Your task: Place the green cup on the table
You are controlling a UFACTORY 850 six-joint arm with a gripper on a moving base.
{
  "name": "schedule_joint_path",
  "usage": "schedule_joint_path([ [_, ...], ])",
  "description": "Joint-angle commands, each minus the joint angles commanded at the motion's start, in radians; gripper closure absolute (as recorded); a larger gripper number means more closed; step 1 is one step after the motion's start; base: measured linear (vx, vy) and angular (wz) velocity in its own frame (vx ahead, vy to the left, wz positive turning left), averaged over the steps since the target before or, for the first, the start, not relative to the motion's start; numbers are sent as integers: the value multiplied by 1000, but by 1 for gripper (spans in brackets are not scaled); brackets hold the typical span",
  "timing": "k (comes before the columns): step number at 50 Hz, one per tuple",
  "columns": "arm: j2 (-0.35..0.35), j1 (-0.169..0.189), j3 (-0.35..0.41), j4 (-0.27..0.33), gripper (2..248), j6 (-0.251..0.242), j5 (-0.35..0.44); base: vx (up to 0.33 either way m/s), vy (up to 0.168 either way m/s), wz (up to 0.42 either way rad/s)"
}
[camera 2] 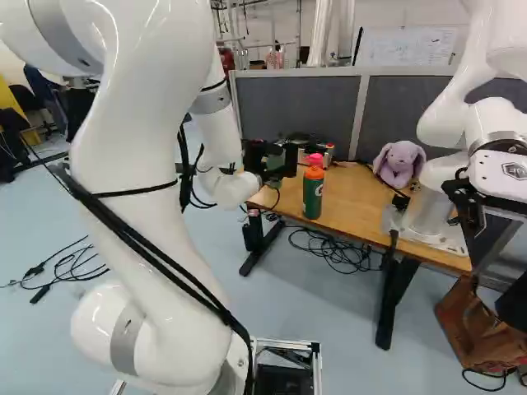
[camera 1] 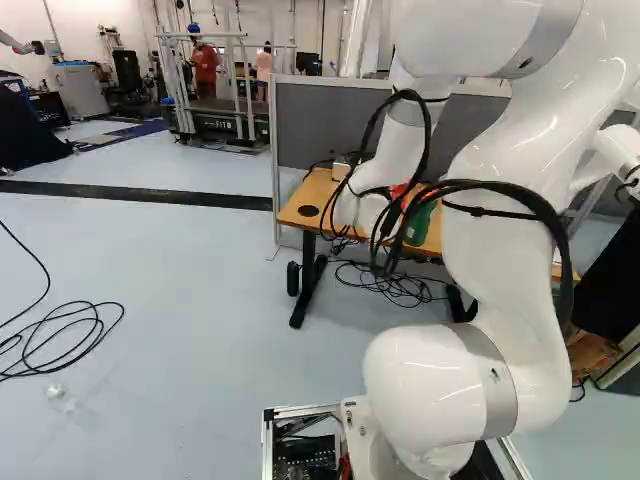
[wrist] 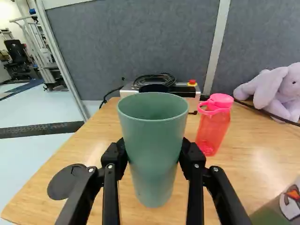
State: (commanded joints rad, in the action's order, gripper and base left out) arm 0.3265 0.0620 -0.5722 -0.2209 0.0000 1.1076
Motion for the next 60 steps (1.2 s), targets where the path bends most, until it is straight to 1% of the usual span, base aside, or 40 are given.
schedule_joint_path([
  [15,40,0,-7,0,123,0,28,0,0,0],
  [47,125,0,-23,-30,123,0,171,0,0,0],
  [60,160,0,-30,-32,123,0,182,0,0,0],
])
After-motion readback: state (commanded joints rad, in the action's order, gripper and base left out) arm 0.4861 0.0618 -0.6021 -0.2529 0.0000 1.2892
